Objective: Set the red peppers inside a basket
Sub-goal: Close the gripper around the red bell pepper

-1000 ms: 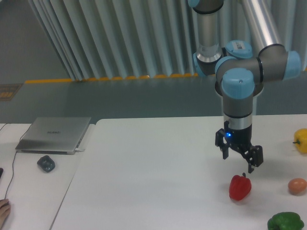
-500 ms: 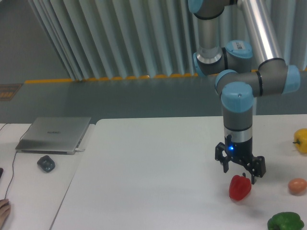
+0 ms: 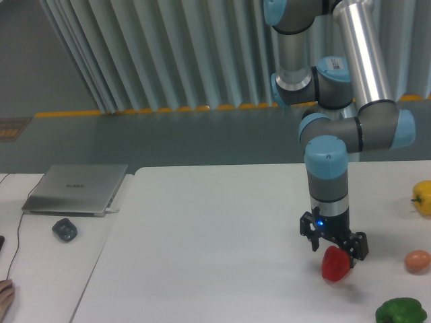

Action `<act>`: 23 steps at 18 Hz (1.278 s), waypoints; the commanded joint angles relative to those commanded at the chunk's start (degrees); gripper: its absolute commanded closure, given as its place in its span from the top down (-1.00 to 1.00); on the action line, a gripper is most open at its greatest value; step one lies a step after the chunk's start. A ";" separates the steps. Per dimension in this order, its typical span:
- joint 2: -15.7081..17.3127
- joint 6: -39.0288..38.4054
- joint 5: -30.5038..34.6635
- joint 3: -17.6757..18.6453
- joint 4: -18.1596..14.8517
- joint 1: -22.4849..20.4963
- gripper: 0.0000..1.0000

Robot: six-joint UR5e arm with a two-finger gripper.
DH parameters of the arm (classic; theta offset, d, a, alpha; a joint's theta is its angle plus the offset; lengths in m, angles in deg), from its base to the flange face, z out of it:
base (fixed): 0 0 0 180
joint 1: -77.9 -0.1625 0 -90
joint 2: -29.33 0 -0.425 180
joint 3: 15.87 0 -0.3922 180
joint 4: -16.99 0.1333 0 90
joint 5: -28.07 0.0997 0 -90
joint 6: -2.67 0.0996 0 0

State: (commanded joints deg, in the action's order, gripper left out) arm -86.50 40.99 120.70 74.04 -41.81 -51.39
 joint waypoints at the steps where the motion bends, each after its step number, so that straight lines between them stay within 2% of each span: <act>1: 0.00 -0.09 0.00 -0.09 0.00 0.00 1.00; 15: -2.20 -0.27 1.23 -0.79 0.26 0.97 0.97; 16: -2.20 -0.18 1.15 -0.79 0.26 0.88 0.78; 18: -2.20 -0.09 1.49 -0.79 0.35 0.97 0.16; 19: -2.11 0.00 1.50 -0.79 0.35 0.97 -0.04; 20: -1.85 0.09 1.50 -0.70 0.26 0.97 -0.35; 23: -0.45 0.18 1.50 -0.70 0.09 0.88 -0.48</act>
State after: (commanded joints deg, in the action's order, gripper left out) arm -86.95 41.17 122.20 73.34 -41.72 -50.51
